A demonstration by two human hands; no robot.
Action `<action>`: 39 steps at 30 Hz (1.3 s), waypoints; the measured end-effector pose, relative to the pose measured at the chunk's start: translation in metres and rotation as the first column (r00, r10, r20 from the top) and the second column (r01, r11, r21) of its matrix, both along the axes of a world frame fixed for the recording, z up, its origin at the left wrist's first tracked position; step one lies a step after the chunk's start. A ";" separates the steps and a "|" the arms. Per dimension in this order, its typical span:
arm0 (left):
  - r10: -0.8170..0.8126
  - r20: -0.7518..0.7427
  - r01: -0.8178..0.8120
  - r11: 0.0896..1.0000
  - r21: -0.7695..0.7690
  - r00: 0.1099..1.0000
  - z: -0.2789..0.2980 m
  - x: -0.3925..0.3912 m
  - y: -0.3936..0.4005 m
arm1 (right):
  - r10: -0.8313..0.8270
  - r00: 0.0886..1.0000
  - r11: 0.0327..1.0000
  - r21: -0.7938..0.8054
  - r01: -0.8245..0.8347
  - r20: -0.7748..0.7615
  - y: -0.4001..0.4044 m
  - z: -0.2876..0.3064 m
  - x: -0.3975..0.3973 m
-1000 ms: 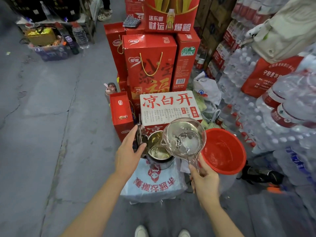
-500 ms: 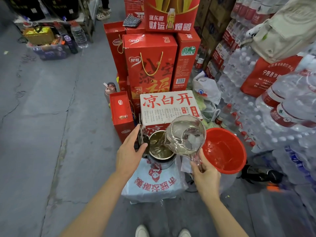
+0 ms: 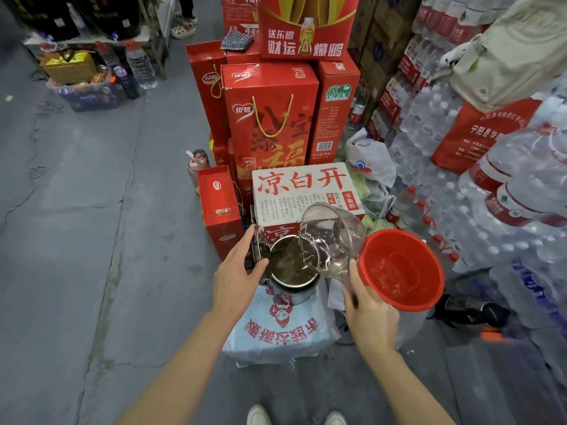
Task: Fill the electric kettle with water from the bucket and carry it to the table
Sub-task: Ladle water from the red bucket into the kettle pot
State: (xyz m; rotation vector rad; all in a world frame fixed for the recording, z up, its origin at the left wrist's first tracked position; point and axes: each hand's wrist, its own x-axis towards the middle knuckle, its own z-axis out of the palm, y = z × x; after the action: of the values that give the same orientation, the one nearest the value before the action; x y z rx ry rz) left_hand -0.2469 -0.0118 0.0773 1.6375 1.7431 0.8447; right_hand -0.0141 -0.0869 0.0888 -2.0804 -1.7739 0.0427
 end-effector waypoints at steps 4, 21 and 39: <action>0.000 0.006 0.000 1.000 0.001 1.000 0.003 0.000 0.000 | 0.065 0.981 0.997 0.028 -0.071 0.184 0.004 -0.002 0.003; 0.055 -0.005 -0.055 0.998 -0.035 0.998 0.017 0.014 -0.008 | -0.090 0.863 0.989 -0.146 0.019 -0.498 0.004 -0.007 0.036; 0.217 -0.056 -0.218 0.976 -0.024 0.975 -0.001 0.028 -0.011 | -0.096 0.980 0.740 -0.646 0.187 0.174 0.041 -0.087 0.189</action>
State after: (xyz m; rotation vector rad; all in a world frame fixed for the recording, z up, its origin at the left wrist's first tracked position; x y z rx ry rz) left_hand -0.2191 -0.0230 0.0766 1.4801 1.9894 0.8763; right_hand 0.1750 -0.0464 0.0014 -2.7619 -1.8395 0.5927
